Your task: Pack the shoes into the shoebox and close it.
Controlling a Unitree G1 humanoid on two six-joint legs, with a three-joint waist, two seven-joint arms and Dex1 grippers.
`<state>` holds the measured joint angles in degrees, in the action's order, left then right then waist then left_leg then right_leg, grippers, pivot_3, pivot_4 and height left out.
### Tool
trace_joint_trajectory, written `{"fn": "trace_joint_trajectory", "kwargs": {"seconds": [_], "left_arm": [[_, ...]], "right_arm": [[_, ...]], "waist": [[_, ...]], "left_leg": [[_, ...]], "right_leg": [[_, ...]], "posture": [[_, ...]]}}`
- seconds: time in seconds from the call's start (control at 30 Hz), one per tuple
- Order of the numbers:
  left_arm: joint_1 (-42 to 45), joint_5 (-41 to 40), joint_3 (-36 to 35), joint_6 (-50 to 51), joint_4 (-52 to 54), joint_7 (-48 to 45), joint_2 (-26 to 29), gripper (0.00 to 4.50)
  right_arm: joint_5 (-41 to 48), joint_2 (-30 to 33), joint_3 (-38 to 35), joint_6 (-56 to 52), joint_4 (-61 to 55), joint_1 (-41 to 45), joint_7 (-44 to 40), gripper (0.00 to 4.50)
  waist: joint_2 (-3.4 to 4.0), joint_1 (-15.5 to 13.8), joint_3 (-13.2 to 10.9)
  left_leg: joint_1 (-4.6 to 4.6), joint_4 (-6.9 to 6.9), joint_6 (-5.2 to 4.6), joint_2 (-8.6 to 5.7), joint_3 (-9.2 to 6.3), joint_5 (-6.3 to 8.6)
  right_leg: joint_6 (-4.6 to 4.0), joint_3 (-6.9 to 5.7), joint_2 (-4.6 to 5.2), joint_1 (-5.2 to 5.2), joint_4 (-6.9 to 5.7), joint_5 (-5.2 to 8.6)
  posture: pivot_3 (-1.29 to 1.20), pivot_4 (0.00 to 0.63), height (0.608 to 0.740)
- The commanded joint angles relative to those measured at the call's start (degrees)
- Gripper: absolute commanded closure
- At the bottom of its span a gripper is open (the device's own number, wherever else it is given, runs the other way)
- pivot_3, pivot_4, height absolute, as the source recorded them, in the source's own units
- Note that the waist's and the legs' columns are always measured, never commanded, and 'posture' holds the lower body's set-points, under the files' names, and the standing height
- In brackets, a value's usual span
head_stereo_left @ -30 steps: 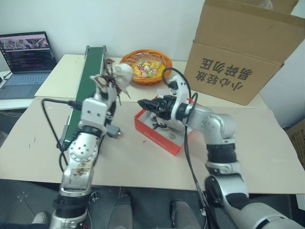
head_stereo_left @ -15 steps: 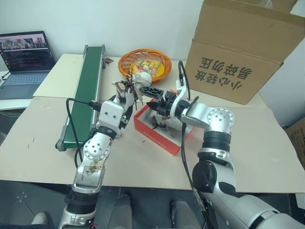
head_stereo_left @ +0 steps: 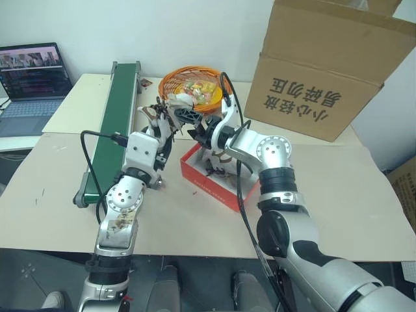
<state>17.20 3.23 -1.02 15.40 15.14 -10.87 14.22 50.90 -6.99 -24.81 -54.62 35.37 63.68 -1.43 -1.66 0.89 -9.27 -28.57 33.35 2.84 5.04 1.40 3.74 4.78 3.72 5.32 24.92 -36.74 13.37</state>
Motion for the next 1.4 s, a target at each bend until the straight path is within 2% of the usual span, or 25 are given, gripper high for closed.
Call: {"fn": "trace_joint_trajectory", "kwargs": {"seconds": [0.03, 0.13, 0.2, 0.27, 0.3, 0.4, 0.9, 0.97, 1.0, 1.07, 1.1, 1.27, 1.4], "left_arm": [[0.5, -0.9, 2.5, -1.2, 2.7, -2.2, -0.3, 1.87], [0.4, -0.8, 2.4, -1.3, 2.7, -2.1, -0.3, 1.87], [0.3, -0.8, 2.3, -1.3, 2.7, -2.1, -0.4, 1.87], [0.3, -0.8, 2.2, -1.3, 2.7, -2.0, -0.4, 1.87], [0.3, -0.7, 2.2, -1.3, 2.7, -2.0, -0.4, 1.87], [0.3, -0.7, 2.2, -1.3, 2.7, -2.0, -0.4, 1.87], [0.8, -0.1, 2.8, -1.3, 1.1, -2.5, 0.2, 1.87], [0.8, -0.4, 2.7, -1.3, 1.1, -2.2, -0.1, 1.06], [0.9, -0.3, 2.7, -1.2, 1.2, -2.2, -0.1, 0.92], [1.0, -0.4, 3.0, -1.0, 1.4, -2.6, -0.1, 0.25], [0.9, -0.5, 3.1, -1.0, 1.5, -2.7, -0.2, 0.05], [0.5, -0.3, 3.1, -1.0, 1.8, -3.1, 0.0, 0.05], [0.1, -0.1, 3.3, -1.0, 2.0, -3.1, 0.0, 0.05]], "right_arm": [[3.0, -9.7, 0.9, 2.2, -0.7, 3.3, -0.6, 1.07], [4.6, -10.5, 1.5, 2.1, -1.6, 2.9, -0.3, 2.03], [6.1, -11.1, 1.5, 2.2, -2.1, 2.9, 0.2, 2.86], [7.6, -11.7, 1.1, 2.2, -2.2, 3.2, 0.8, 3.34], [8.1, -11.8, 1.1, 2.2, -2.3, 3.4, 1.0, 3.73], [9.7, -12.1, 1.2, 2.3, -2.5, 3.6, 1.6, 4.30], [14.9, -12.1, 2.2, 2.5, -4.1, 2.5, 4.2, 4.36], [15.2, -12.0, 2.4, 2.6, -4.4, 2.3, 4.5, 4.36], [15.3, -11.9, 2.5, 2.6, -4.5, 2.1, 4.6, 4.36], [15.3, -11.4, 2.5, 3.0, -4.6, 1.9, 4.9, 4.36], [15.3, -11.2, 2.5, 3.3, -4.6, 1.7, 5.1, 4.36], [13.8, -8.8, 1.5, 6.5, -3.4, 1.8, 5.9, 4.36], [10.5, -3.1, -0.7, 13.8, 0.7, 4.6, 5.9, 4.36]], "waist": [[0.00, 0.1, 0.0], [0.00, 0.1, 0.0], [0.00, 0.1, 0.0], [0.00, 0.1, 0.0], [0.00, 0.1, 0.0], [0.00, 0.1, 0.0], [0.00, 0.1, 0.0], [0.00, 0.1, 0.0], [0.00, 0.1, 0.0], [0.00, 0.1, 0.0], [0.00, 0.1, 0.0], [0.00, 0.1, 0.0], [0.00, 0.1, 0.0]], "left_leg": [[0.00, 0.00, 0.00, 0.00, 0.00, 0.00], [0.01, 0.00, 0.00, 0.01, 0.00, 0.00], [0.01, 0.00, 0.00, 0.01, -0.01, 0.00], [0.00, 0.00, 0.00, 0.01, -0.01, 0.00], [0.00, 0.00, 0.00, 0.00, -0.01, 0.00], [0.01, -0.01, 0.00, 0.00, -0.01, 0.00], [0.01, 0.00, 0.00, 0.01, -0.01, 0.00], [0.01, 0.00, 0.00, 0.00, -0.01, 0.00], [0.01, 0.01, 0.00, 0.00, -0.02, 0.00], [0.00, 0.00, 0.00, 0.01, -0.01, 0.00], [0.01, 0.01, 0.00, 0.01, -0.02, 0.00], [0.01, 0.00, 0.00, 0.01, -0.02, 0.00], [0.01, 0.01, 0.00, 0.00, -0.02, 0.00]], "right_leg": [[0.00, 0.00, 0.00, 0.01, -0.01, 0.00], [-0.02, 0.00, -0.01, 0.02, -0.02, -0.01], [-0.03, 0.00, 0.00, 0.02, -0.02, -0.01], [-0.02, 0.00, -0.01, 0.02, -0.02, -0.01], [-0.02, 0.00, 0.00, 0.02, -0.02, -0.01], [-0.02, 0.00, -0.01, 0.02, -0.02, -0.01], [-0.02, 0.00, -0.01, 0.01, -0.02, -0.02], [-0.01, 0.00, -0.01, 0.01, -0.02, -0.02], [-0.01, 0.00, -0.01, 0.01, -0.02, -0.02], [-0.01, 0.00, -0.01, 0.01, -0.02, -0.02], [-0.01, 0.00, -0.01, 0.00, -0.02, -0.02], [-0.01, 0.00, -0.01, 0.01, -0.02, -0.02], [-0.01, 0.00, -0.01, -0.02, -0.02, -0.02]], "posture": [[0.00, 0.150, 0.721], [0.00, 0.150, 0.721], [0.00, 0.150, 0.721], [0.00, 0.150, 0.721], [0.00, 0.150, 0.721], [0.00, 0.150, 0.721], [0.00, 0.150, 0.721], [0.00, 0.150, 0.721], [0.00, 0.150, 0.721], [0.00, 0.150, 0.721], [0.00, 0.150, 0.721], [0.00, 0.150, 0.721], [0.00, 0.150, 0.721]]}}
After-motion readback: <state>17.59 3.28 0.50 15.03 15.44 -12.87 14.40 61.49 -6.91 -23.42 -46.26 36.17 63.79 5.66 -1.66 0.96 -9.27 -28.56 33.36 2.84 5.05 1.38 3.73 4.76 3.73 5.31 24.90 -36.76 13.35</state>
